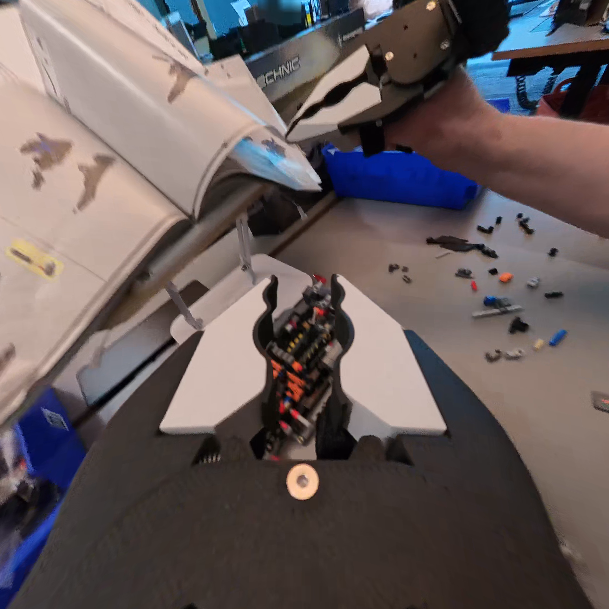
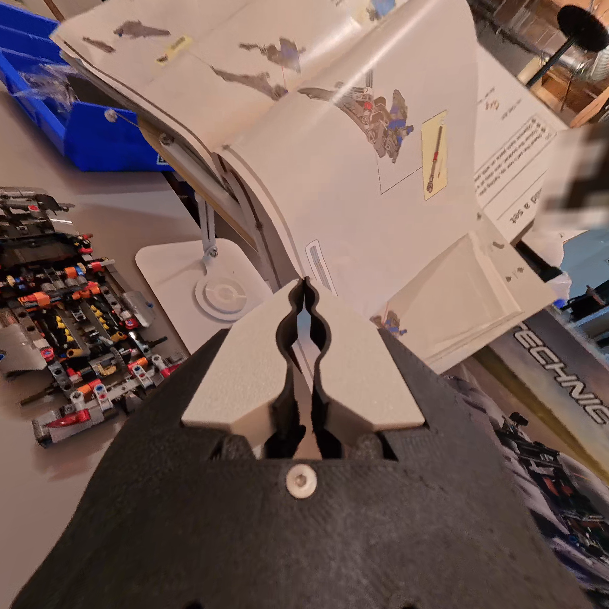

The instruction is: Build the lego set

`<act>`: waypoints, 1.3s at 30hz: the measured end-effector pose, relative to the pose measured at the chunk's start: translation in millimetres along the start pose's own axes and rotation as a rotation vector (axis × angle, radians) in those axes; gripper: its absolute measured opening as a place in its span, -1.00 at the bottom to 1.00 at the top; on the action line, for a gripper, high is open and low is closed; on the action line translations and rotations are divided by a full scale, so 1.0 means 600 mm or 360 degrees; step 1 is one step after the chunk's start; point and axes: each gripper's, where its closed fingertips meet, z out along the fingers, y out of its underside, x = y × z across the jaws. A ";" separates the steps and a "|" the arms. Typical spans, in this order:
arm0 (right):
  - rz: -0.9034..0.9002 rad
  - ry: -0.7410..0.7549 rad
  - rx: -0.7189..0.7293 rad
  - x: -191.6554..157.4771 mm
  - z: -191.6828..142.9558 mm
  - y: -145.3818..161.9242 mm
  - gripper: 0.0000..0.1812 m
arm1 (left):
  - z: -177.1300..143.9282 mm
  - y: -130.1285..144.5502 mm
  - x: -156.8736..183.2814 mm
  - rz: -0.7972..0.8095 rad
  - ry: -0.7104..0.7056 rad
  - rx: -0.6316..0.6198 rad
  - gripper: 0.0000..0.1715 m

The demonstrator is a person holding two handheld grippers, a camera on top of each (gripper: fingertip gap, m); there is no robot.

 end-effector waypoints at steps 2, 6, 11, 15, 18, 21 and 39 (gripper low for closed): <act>-0.0052 0.0011 0.0049 -0.011 0.001 -0.026 -1.00 | 0.018 -0.026 -0.027 0.0054 -0.0098 0.0025 -0.58; -0.0165 0.0047 0.0175 -0.037 0.005 -0.100 -1.00 | 0.033 -0.066 -0.106 0.0085 -0.0360 0.0128 -0.44; -0.0348 0.0037 0.0286 -0.083 0.023 -0.185 -1.00 | 0.057 -0.074 -0.190 0.0037 -0.0569 0.0172 -0.23; -0.0460 -0.0023 0.0312 -0.130 0.049 -0.222 -1.00 | 0.067 -0.077 -0.213 0.0009 -0.0598 0.0228 -0.18; -0.0516 -0.0081 0.0331 -0.165 0.063 -0.236 -1.00 | 0.067 -0.083 -0.214 -0.0019 -0.0560 0.0288 -0.21; -0.0487 -0.0144 0.0389 -0.190 0.066 -0.254 -1.00 | 0.069 -0.067 -0.225 -0.0024 -0.0570 0.0278 -0.21; -0.0386 -0.0312 0.0426 -0.200 0.031 -0.234 -1.00 | 0.110 -0.082 -0.179 -0.0031 -0.0659 0.0427 -1.00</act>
